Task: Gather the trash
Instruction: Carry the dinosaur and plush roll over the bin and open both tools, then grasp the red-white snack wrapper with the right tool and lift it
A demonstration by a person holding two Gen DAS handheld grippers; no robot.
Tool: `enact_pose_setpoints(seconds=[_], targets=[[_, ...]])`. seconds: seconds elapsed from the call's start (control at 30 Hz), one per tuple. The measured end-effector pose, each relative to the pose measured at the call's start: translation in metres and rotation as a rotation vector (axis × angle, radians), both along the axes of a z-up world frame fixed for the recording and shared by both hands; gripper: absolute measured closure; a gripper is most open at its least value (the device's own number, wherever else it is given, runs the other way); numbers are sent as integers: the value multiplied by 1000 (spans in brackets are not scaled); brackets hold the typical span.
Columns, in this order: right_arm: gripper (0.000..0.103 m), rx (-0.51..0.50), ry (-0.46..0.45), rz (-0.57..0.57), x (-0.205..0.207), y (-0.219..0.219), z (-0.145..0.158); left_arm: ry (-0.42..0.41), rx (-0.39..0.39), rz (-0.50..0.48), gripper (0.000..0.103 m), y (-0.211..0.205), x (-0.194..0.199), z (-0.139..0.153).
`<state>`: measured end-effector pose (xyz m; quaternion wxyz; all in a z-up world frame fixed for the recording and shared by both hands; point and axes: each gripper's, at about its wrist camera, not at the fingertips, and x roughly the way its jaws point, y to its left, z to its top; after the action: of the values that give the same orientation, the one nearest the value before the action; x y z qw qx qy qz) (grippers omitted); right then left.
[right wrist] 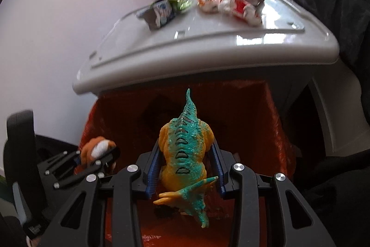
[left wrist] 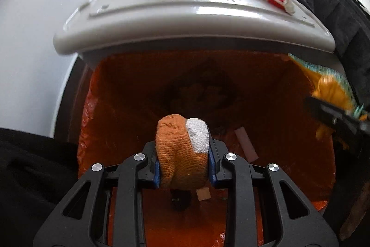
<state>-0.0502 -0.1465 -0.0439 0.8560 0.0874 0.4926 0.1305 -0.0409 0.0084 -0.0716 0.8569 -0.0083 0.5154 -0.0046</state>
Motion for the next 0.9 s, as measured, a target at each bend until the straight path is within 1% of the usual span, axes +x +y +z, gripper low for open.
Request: enact_pose_setpoints(seconds=[0.17, 0.33, 0.37, 0.4, 0.43, 0.47, 0.5, 0.6, 0.73, 0.9], targets=[[64, -19, 40, 11, 1, 3, -12, 27, -11, 27, 75, 6, 3, -7], [63, -28, 48, 15, 3, 4, -14, 22, -6, 24, 73, 4, 9, -8], [62, -30, 51, 14, 4, 4, -14, 17, -2, 29, 69, 3, 11, -6], [60, -32, 54, 12, 4, 4, -15, 14, -3, 32, 58, 3, 11, -5], [49, -30, 54, 6, 4, 2, -14, 15, -1, 40, 50, 4, 11, -5], [40, -33, 48, -7, 3, 0, -13, 11, 3, 50, 34, 5, 10, -4], [40, -36, 38, -17, 3, -1, -11, 0, 4, 60, 31, 6, 9, -2], [40, -20, 13, -49, 3, -9, -4, -38, -9, 64, 31, 8, 6, 5], [40, 15, 9, -93, 3, -21, 1, -61, 8, 51, 31, 4, 2, 10], [40, 35, -11, -114, 9, -29, 13, -93, 17, 25, 31, -2, -1, 18]])
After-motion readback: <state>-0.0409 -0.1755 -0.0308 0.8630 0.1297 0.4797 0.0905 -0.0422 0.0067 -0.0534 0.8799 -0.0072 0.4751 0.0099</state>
